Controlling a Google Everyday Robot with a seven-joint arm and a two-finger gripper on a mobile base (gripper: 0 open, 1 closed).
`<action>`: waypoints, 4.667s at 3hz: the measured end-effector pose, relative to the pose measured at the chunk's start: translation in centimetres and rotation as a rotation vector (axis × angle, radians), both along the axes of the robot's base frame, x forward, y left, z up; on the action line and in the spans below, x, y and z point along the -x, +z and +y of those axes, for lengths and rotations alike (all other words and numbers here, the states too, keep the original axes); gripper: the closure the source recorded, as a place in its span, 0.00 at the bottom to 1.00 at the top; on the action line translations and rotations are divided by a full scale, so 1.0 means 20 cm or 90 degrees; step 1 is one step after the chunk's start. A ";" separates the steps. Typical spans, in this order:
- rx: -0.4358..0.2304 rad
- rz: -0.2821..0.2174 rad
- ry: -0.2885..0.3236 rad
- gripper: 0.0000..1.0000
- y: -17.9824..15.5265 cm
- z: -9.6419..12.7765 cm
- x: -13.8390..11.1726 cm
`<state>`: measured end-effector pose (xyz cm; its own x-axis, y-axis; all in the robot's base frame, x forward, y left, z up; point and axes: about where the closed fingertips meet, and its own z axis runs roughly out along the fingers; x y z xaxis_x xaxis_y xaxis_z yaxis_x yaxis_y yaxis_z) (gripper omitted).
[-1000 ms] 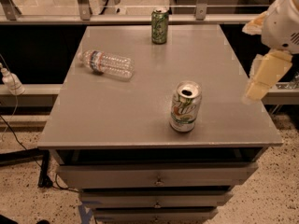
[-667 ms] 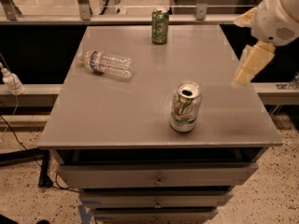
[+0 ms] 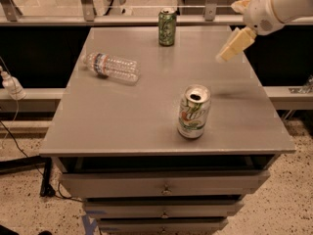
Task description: Move green can near 7up can
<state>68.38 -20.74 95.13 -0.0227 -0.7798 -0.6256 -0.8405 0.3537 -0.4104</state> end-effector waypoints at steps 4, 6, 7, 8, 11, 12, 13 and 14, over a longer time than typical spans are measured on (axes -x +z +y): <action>-0.217 -0.062 -0.098 0.00 0.05 0.19 -0.38; -0.354 -0.112 -0.153 0.00 0.08 0.30 -0.73; -0.356 -0.093 -0.162 0.00 0.00 0.34 -0.85; -0.346 -0.065 -0.170 0.00 -0.09 0.37 -0.91; -0.351 -0.020 -0.132 0.00 -0.20 0.57 -0.99; -0.352 -0.004 -0.109 0.00 -0.24 0.67 -1.00; -0.354 0.008 -0.092 0.17 -0.27 0.74 -1.01; -0.357 0.014 -0.086 0.41 -0.27 0.76 -1.02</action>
Offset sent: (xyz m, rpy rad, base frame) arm 0.0395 0.0143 0.0049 0.0837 -0.0410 -0.0595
